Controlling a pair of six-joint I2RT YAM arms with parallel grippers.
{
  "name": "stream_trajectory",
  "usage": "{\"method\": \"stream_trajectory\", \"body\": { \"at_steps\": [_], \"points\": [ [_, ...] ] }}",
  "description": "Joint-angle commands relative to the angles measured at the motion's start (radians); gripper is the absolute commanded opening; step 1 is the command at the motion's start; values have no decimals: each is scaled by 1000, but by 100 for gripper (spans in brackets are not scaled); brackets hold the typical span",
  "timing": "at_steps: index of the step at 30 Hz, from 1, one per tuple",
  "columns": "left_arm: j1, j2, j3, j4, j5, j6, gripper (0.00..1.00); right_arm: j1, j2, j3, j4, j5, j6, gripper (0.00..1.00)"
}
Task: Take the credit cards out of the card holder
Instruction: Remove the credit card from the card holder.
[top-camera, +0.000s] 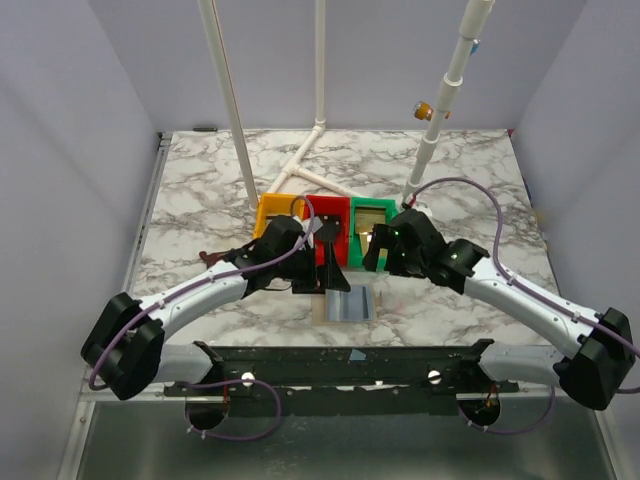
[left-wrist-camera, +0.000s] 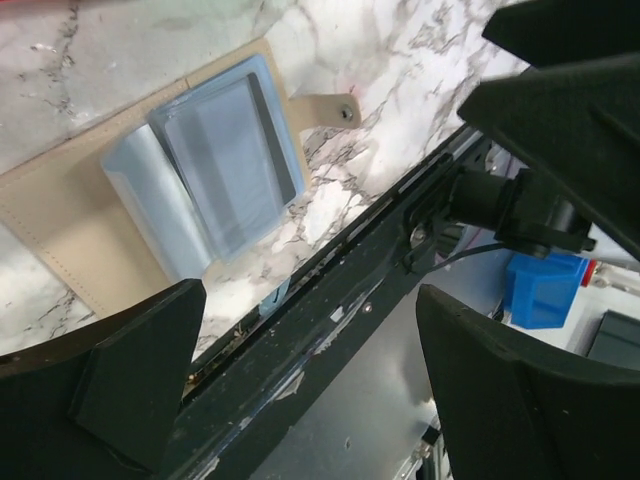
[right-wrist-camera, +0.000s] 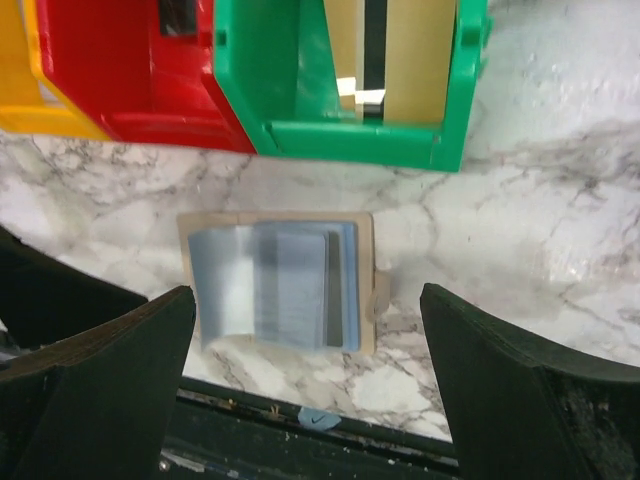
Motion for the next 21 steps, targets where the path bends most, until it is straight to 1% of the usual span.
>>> {"method": "stream_trajectory", "body": {
  "at_steps": [1, 3, 5, 10, 13, 16, 20, 21],
  "points": [
    [-41, 74, 42, 56, -22, 9, 86, 5, -75, -108, 65, -100, 92, 97],
    [-52, 99, 42, 71, -21, 8, 81, 6, -97, -150, 62, -90, 107, 96],
    [-61, 122, 42, 84, -14, 5, 71, 6, -115, -179, 60, -84, 115, 94],
    [-87, 183, 63, 94, -20, 9, 51, 5, -138, -213, 55, -78, 126, 92],
    [-98, 216, 79, 94, -31, 17, 34, 5, -134, -216, 60, -81, 126, 92],
    [-103, 249, 85, 95, -39, 21, 20, 5, -124, -225, 75, -101, 127, 91],
    [-102, 282, 84, 109, -46, 28, 7, 6, -118, -242, 91, -116, 131, 91],
    [-102, 290, 82, 115, -45, 29, 6, 6, -117, -245, 93, -116, 131, 91]
  ]
}}
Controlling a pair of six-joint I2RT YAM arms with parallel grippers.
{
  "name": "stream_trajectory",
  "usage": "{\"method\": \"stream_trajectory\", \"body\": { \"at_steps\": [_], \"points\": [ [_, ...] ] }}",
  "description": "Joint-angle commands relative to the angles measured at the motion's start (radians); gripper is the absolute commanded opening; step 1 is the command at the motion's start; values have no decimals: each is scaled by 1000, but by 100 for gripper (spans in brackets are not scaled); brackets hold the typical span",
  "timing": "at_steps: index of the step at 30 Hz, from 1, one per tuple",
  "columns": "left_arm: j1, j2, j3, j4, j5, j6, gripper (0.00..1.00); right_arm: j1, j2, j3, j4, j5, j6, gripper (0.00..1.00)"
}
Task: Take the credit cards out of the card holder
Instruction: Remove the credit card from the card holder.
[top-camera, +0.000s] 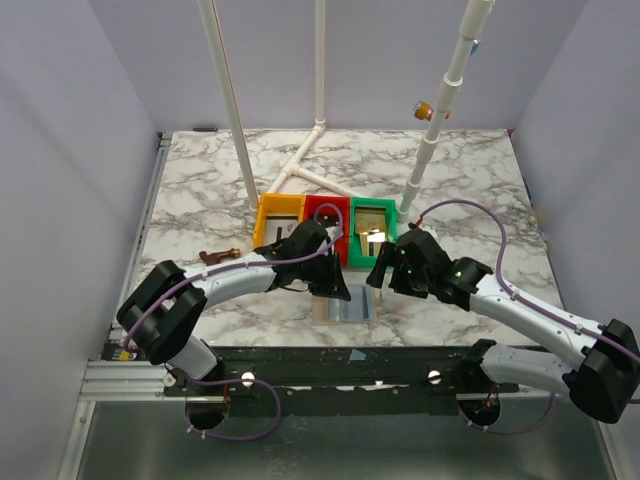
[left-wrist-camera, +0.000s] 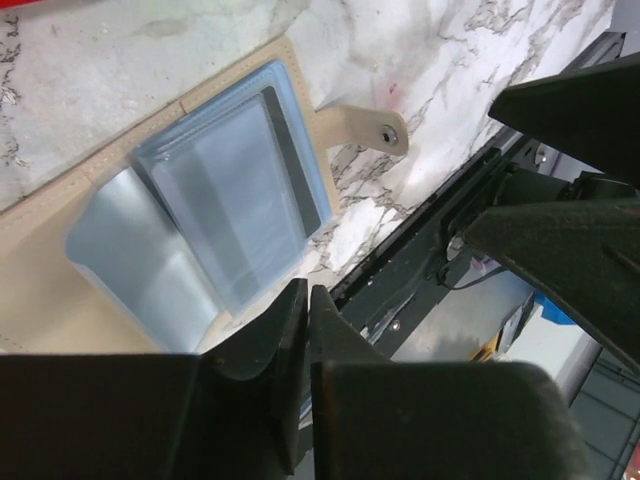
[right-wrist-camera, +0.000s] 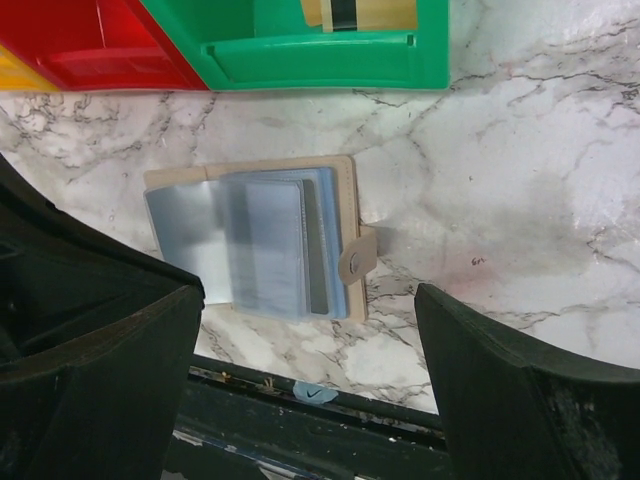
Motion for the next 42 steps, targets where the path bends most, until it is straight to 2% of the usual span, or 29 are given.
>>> {"method": "stream_trajectory", "body": {
  "at_steps": [1, 8, 18, 27, 42],
  "points": [
    [-6, 40, 17, 36, -28, 19, 2, 6, 7, -24, 29, -28, 18, 91],
    [-14, 100, 28, 70, -6, 12, 0, 8, 25, -35, 27, -7, 38, 90],
    [-69, 190, 118, 11, -75, 26, 0, 9, 7, -29, -27, 81, 74, 90],
    [-82, 251, 133, 0, -118, 22, 0, 9, -5, -43, -33, 96, 88, 90],
    [-65, 208, 73, -24, -169, 26, 0, 25, 41, -36, -27, 89, 70, 91]
  ]
}}
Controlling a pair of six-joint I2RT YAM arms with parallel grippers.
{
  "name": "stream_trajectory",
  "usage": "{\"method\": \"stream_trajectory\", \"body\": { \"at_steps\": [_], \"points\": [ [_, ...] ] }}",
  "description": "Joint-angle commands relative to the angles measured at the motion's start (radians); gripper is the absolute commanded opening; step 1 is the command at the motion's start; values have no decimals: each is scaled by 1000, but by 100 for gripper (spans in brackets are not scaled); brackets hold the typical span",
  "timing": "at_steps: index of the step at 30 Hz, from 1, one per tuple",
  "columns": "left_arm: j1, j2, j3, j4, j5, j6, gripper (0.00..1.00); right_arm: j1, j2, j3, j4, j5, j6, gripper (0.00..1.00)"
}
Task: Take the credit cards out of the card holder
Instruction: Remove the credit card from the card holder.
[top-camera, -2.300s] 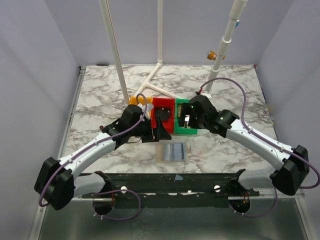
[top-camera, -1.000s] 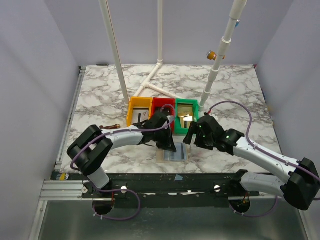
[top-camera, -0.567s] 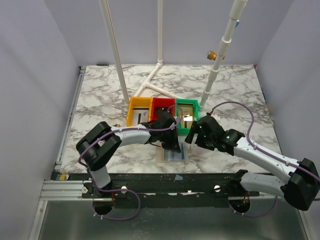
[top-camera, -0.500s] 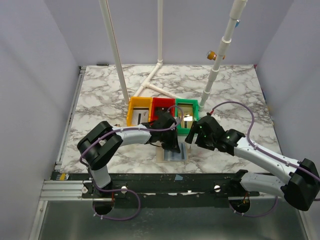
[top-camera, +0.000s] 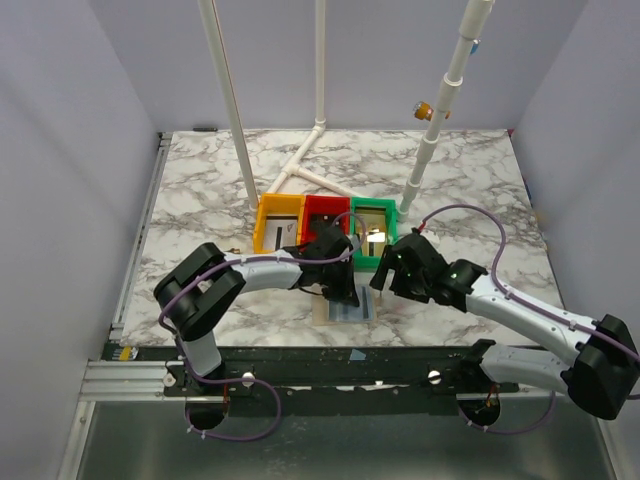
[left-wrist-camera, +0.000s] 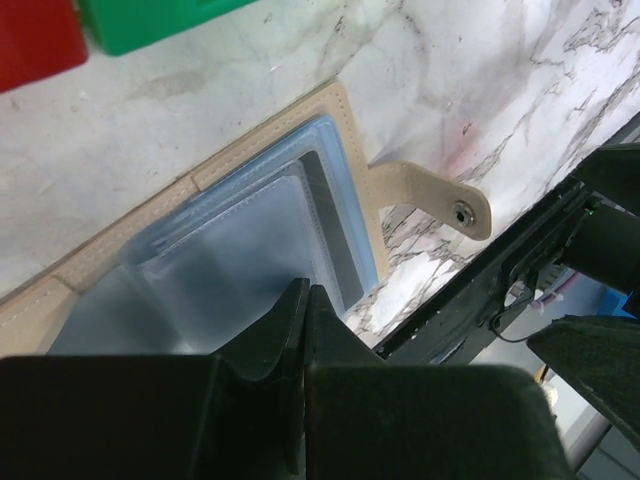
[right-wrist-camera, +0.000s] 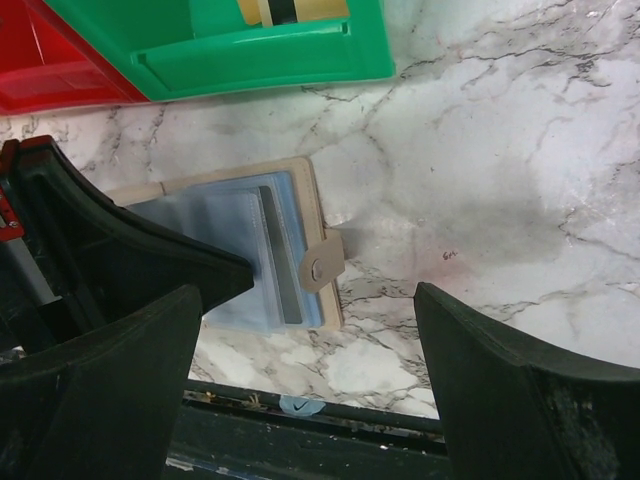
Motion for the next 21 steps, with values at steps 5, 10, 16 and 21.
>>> {"method": "stream_trajectory", "body": {
  "at_steps": [5, 10, 16, 21],
  "points": [
    [32, -46, -62, -35, -64, 21, 0, 43, 52, 11, -10, 37, 2, 91],
    [55, -70, -93, -28, -65, 22, 0, 56, 69, 21, -5, 41, 0, 91],
    [82, -93, -130, -19, -61, 23, 0, 96, 100, 44, 2, 52, 7, 91],
    [97, -107, -161, -3, -56, 19, 0, 129, 112, 58, 35, 41, 20, 85]
  ]
}}
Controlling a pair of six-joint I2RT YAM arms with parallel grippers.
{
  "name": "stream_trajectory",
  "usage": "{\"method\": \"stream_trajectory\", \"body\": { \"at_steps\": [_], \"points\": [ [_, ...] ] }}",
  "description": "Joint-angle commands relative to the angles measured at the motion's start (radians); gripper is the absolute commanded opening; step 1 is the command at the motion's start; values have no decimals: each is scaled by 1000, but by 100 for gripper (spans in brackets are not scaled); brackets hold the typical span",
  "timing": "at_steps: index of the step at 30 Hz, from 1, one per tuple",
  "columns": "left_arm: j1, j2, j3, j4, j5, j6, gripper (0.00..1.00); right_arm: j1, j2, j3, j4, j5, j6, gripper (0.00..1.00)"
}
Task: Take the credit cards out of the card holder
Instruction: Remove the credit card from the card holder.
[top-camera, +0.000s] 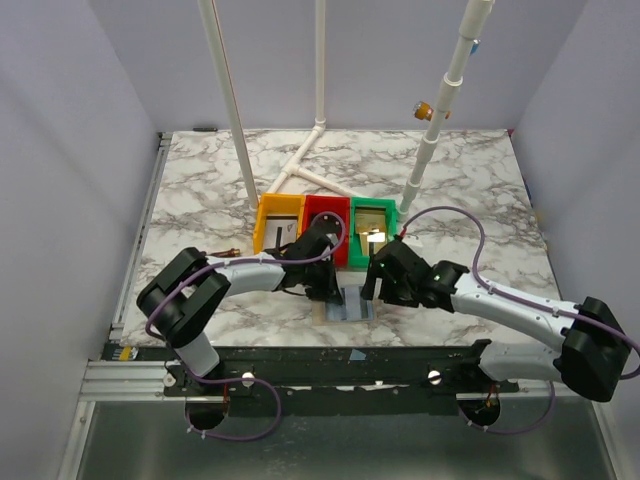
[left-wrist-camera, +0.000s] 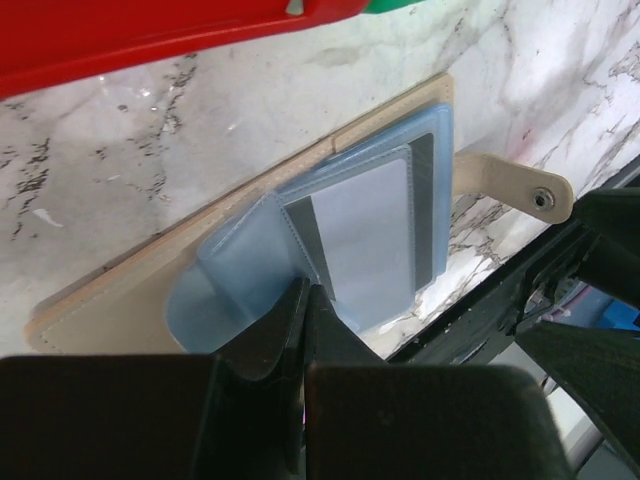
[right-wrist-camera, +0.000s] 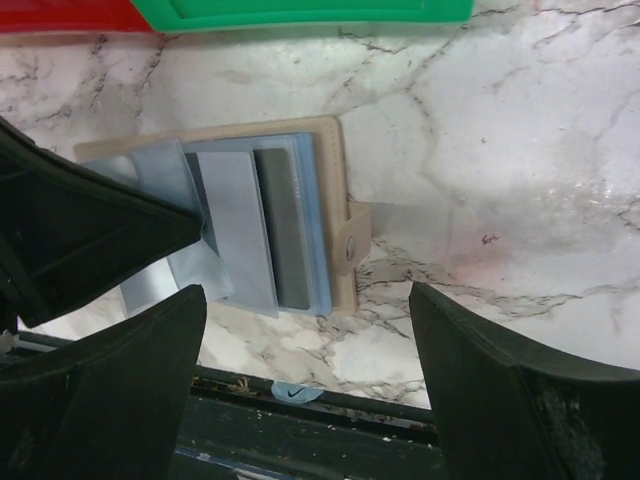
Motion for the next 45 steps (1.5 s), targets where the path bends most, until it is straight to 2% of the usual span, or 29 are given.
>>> {"method": "stream_trajectory", "body": {
  "at_steps": [1, 6, 13, 25, 36, 45],
  "points": [
    [17, -22, -47, -9, -41, 17, 0, 30, 15, 40, 32, 22, 19, 83],
    [28, -39, -65, -2, -35, 15, 0, 43, 28, 50, 77, -11, 14, 72],
    [34, -45, -76, 10, -28, 13, 0, 54, 110, 52, 156, -52, 15, 51],
    [42, -66, -97, 26, -24, 8, 0, 53, 237, 58, 283, -109, 21, 29],
    [64, -155, -140, 11, -20, 11, 0, 54, 313, 27, 314, -109, 36, 17],
    [93, -257, -170, -31, -20, 23, 0, 54, 331, 31, 337, -133, 16, 15]
  ]
}}
